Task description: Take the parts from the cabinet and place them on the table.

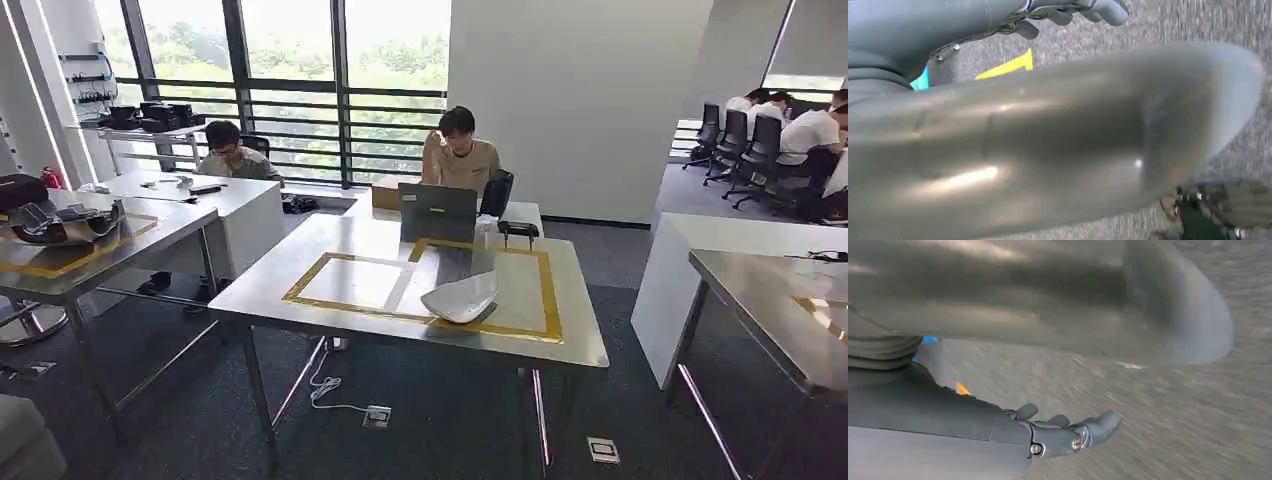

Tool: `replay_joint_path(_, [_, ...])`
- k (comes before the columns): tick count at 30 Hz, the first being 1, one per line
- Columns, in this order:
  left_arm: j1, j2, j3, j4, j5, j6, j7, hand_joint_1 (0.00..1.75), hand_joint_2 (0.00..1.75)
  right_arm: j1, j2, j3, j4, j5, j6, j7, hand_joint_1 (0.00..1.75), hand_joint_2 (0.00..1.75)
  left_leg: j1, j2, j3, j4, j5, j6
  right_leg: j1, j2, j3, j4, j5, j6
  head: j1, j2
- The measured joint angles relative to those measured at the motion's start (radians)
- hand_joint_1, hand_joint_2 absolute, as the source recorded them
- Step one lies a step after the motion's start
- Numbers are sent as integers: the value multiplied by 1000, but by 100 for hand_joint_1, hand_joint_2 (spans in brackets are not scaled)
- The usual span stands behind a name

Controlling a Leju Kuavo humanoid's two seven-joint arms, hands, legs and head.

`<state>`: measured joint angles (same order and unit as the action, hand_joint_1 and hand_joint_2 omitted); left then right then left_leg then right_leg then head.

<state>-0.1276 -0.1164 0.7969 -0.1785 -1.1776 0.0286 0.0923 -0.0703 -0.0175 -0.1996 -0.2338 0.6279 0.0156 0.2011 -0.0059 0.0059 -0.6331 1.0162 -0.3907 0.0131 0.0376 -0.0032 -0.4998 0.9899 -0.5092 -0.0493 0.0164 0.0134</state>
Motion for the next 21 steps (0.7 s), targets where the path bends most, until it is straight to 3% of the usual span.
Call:
replay_joint_path(1, [3, 3, -2, 0, -5, 0, 2, 0, 0, 5, 4, -11, 8, -16, 1, 8, 0, 0, -5, -1, -3, 2, 0, -3, -14, -3, -3, -26, 24, 2, -1, 0])
replay_joint_path(2, [5, 5, -4, 0, -7, 1, 4, 0, 0, 8, 8, -25, 13, -44, 4, 11, 0, 0, -4, -5, -14, 16, -38, -12, -16, -6, -9, -35, 37, 4, -1, 0])
replay_joint_path(3, [5, 4, -5, 1, -4, 3, 9, 0, 0, 13, 11, -42, 14, -74, 6, 6, 0, 0, -1, -7, -27, 67, -108, -19, -19, -6, -23, -35, 51, -1, 0, 0])
replay_joint_path(4, [5, 5, -5, 1, 1, 4, 14, 0, 0, 16, 18, -66, 17, -104, 9, 3, 0, 0, 4, -7, -39, 132, -167, -27, -21, -6, -37, -35, 62, 6, -2, 0])
replay_joint_path(5, [4, 8, -5, 1, -2, 4, 15, 0, 0, 21, 23, -87, 20, -117, 10, 0, 0, 0, 9, -7, -51, 206, -212, -34, -23, -6, -52, -32, 73, 8, -1, 0])
replay_joint_path(6, [4, 10, -6, 1, -11, 4, 17, 0, 0, 24, 29, -104, 23, -123, 8, -4, 0, 0, 13, -7, -55, 263, -228, -41, -25, -9, -67, -29, 83, 11, -1, 0])
replay_joint_path(7, [4, 10, -10, 1, -17, 4, 24, 0, 0, 26, 34, -118, 26, -130, 1, -8, 0, 0, 17, -6, -45, 288, -213, -47, -29, -11, -84, -23, 92, 15, -1, 0])
replay_joint_path(8, [4, 13, -13, 1, -19, 4, 28, 0, 0, 26, 38, -131, 27, -137, -5, -12, 0, 0, 22, -6, -16, 272, -174, -55, -34, -12, -103, -14, 102, 22, -1, 0])
replay_joint_path(9, [3, 14, -13, 1, -19, 4, 32, 0, 0, 26, 45, -143, 29, -146, -11, -13, 0, 0, 28, -6, 30, 220, -136, -63, -40, -12, -123, -3, 109, 28, -1, 0])
replay_joint_path(10, [1, 14, -13, 0, -18, 3, 31, 0, 0, 26, 49, -154, 30, -152, -11, -13, 0, 0, 36, -6, 89, 147, -118, -72, -46, -12, -142, 10, 116, 36, -1, 0])
replay_joint_path(11, [-3, 13, -13, 0, -18, 3, 29, 0, 0, 26, 51, -163, 30, -156, -11, -15, 0, 0, 42, -8, 148, 56, -160, -86, -46, -12, -158, 25, 122, 45, 0, 0])
replay_joint_path(12, [-4, 13, -14, -1, -18, 4, 28, 0, 0, 27, 53, -171, 31, -157, -10, -16, 0, 175, 26, -13, 180, -2, -185, -76, -47, -12, -171, 36, 127, 53, -2, 0])
replay_joint_path(13, [-1, 14, -16, 0, -20, 11, 27, 0, 0, 26, 56, -176, 32, -155, -8, -16, 0, 175, 29, -15, 153, 13, -175, -51, -45, -10, -172, 35, 139, 59, 1, 0])
replay_joint_path(15, [5, 14, -19, 0, -18, 29, 24, 0, 0, 28, 65, -180, 36, -141, -1, -7, 0, 175, 20, -13, 145, 15, -169, -29, -50, -7, -176, 25, 162, 68, 2, 0])
replay_joint_path(16, [11, 14, -19, 1, -17, 33, 20, 0, 0, 35, 70, -180, 40, -133, 0, -4, 0, 175, 23, -10, 134, 11, -155, -11, -54, -5, -181, 23, 172, 76, 1, 0])
replay_joint_path(17, [11, 15, -19, 1, -18, 33, 15, 0, 0, 38, 74, -180, 44, -127, 0, -4, 0, 175, 23, -6, 122, 12, -143, 0, -55, -4, -190, 42, 129, 80, 2, 0])
replay_joint_path(18, [12, 17, -19, 1, -22, 33, 15, 0, 0, 41, 77, -180, 45, -125, 0, -4, 0, 175, 22, -6, 108, 12, -131, 7, -56, -4, -202, 88, 59, 82, 1, 0])
replay_joint_path(20, [14, 17, -23, 1, -28, 30, 14, 0, 0, 36, 82, -180, 45, -120, 0, -12, 0, 175, 18, -6, 77, 12, -105, 10, -53, -2, -232, 239, -70, 83, 2, 0])
replay_joint_path(21, [16, 16, -25, 2, -28, 30, 14, 0, 0, 33, 84, -180, 45, -115, 0, -12, 0, 175, 16, -4, 60, 14, -90, 10, -51, -1, -239, 312, -104, 80, 2, 0])
